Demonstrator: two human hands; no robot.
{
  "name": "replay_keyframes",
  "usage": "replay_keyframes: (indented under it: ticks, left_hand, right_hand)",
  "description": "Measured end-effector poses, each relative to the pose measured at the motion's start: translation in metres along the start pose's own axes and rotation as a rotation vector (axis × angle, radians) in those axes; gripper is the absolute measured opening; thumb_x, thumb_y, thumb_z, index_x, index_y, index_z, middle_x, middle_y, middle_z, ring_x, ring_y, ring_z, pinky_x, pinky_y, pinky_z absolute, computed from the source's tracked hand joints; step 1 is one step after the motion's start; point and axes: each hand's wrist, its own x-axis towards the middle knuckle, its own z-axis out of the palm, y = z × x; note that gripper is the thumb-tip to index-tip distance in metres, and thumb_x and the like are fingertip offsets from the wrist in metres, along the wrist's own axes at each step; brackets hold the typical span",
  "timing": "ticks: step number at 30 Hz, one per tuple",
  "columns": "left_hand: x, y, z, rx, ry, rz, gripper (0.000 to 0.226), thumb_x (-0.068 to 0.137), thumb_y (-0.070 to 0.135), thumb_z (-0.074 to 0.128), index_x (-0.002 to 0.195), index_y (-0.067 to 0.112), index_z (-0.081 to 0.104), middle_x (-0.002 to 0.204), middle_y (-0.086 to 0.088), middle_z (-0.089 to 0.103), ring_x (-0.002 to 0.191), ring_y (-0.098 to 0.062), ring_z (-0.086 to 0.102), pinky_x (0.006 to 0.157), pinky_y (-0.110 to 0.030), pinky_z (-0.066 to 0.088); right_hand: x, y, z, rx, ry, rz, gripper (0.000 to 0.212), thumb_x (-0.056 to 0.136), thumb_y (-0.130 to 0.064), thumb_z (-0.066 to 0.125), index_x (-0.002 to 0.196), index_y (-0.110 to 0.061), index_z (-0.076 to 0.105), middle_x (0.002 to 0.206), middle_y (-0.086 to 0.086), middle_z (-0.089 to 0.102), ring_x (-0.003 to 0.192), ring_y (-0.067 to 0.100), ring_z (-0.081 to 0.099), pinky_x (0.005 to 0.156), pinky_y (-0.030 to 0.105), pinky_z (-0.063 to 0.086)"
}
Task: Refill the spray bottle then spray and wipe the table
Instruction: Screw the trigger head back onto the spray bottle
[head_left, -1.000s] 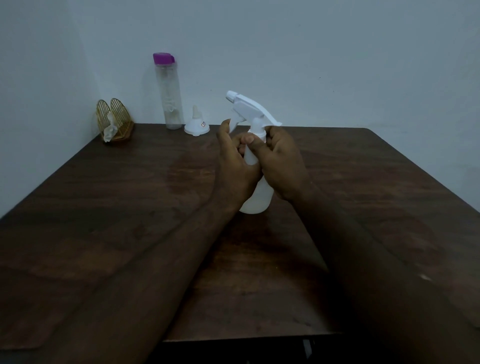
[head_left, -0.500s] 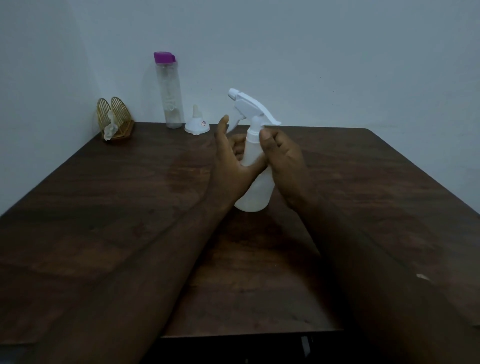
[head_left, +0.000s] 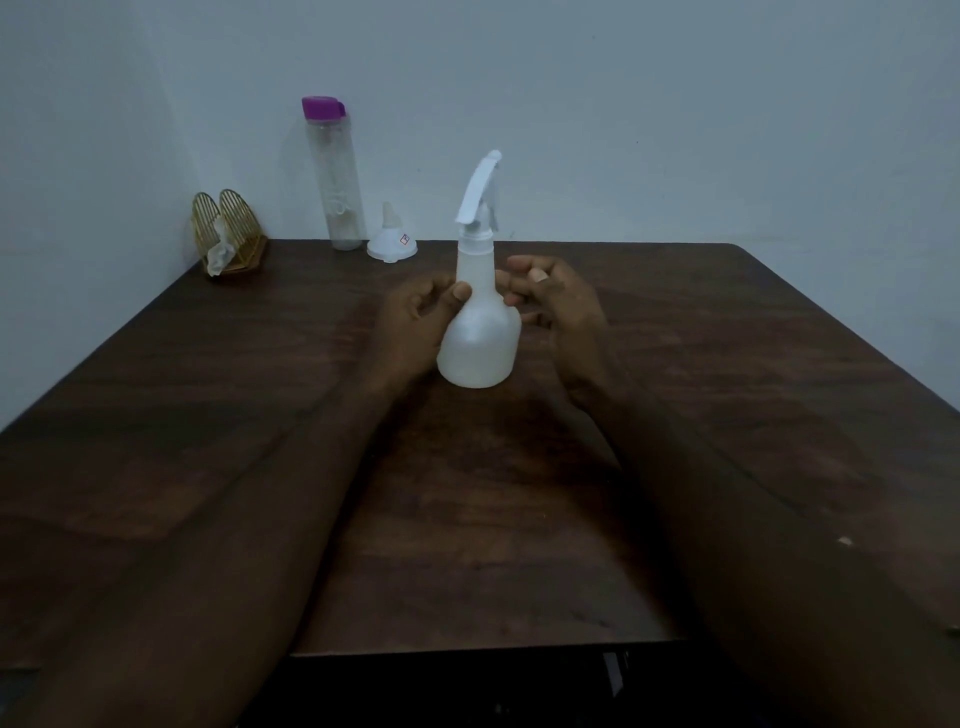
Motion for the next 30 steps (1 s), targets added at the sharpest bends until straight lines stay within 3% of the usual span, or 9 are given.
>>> replay_keyframes:
  ticks: [5,8,11,15,20,24,27,30]
  left_hand:
    - [0.002,-0.001,-0.003,0.061,0.06,-0.13,0.034,0.097,0.047,0.051,0.114,0.022,0.067,0.118,0.002,0.063,0.104,-0.009,0.063,0.092,-0.039,0.054]
    - [0.001,-0.001,-0.004,0.105,0.043,-0.081,0.029,0.089,0.058,0.056,0.101,0.033,0.065,0.111,0.007,0.06,0.098,-0.005,0.062,0.085,-0.036,0.055]
    - [0.0,-0.003,-0.004,0.254,-0.007,-0.041,0.051,0.069,0.068,0.071,0.109,0.041,0.052,0.11,0.018,0.054,0.097,0.001,0.056,0.074,-0.022,0.048]
    - [0.006,-0.009,-0.006,0.171,0.003,-0.06,0.064,0.062,0.064,0.08,0.111,0.029,0.061,0.113,0.009,0.064,0.1,-0.007,0.062,0.084,-0.035,0.055]
    - [0.014,-0.02,-0.02,-0.078,-0.061,-0.126,0.058,0.069,0.049,0.08,0.119,0.025,0.064,0.116,0.011,0.07,0.107,-0.007,0.066,0.092,-0.035,0.053]
    - [0.021,-0.029,-0.026,-0.132,-0.016,-0.118,0.04,0.085,0.031,0.067,0.123,0.019,0.065,0.12,0.005,0.07,0.113,-0.012,0.064,0.102,-0.041,0.049]
    - [0.024,-0.031,-0.031,-0.167,0.0,-0.159,0.024,0.095,0.023,0.057,0.116,0.025,0.068,0.125,0.001,0.067,0.12,-0.018,0.06,0.107,-0.047,0.043]
    - [0.023,-0.03,-0.033,-0.181,0.052,-0.236,0.021,0.1,0.02,0.05,0.1,0.027,0.07,0.116,0.003,0.07,0.115,-0.02,0.062,0.103,-0.05,0.046]
  right_hand:
    - [0.002,0.001,0.001,0.013,-0.012,0.0,0.022,0.101,-0.019,0.041,0.114,-0.013,0.058,0.113,0.007,0.07,0.088,0.01,0.062,0.079,0.032,0.049]
    - [0.004,0.002,0.0,0.038,-0.006,0.023,0.021,0.099,-0.023,0.044,0.111,-0.019,0.06,0.114,0.007,0.07,0.095,0.014,0.065,0.079,0.035,0.05]
    - [0.006,0.006,-0.001,0.039,0.046,0.058,0.021,0.101,-0.022,0.041,0.11,-0.023,0.061,0.112,0.007,0.071,0.103,0.015,0.068,0.077,0.036,0.053]
    - [0.012,0.015,-0.005,0.039,0.091,0.18,0.023,0.104,-0.021,0.039,0.115,-0.02,0.059,0.11,0.007,0.07,0.102,0.018,0.068,0.082,0.036,0.058]
    - [0.013,0.019,-0.009,0.011,0.087,0.205,0.023,0.101,-0.015,0.04,0.111,-0.019,0.06,0.103,0.005,0.073,0.09,0.019,0.072,0.075,0.033,0.059]
    - [0.011,0.022,-0.001,-0.029,0.101,0.164,0.025,0.099,-0.01,0.041,0.099,-0.021,0.063,0.096,0.005,0.074,0.079,0.017,0.071,0.073,0.035,0.058]
    - [0.01,0.022,0.003,-0.038,0.086,0.138,0.025,0.099,-0.012,0.041,0.096,-0.023,0.063,0.089,0.001,0.075,0.079,0.016,0.07,0.073,0.034,0.057]
    - [0.009,0.023,0.003,-0.048,0.055,0.125,0.025,0.1,-0.013,0.04,0.099,-0.023,0.063,0.086,0.0,0.077,0.084,0.016,0.071,0.074,0.036,0.055]
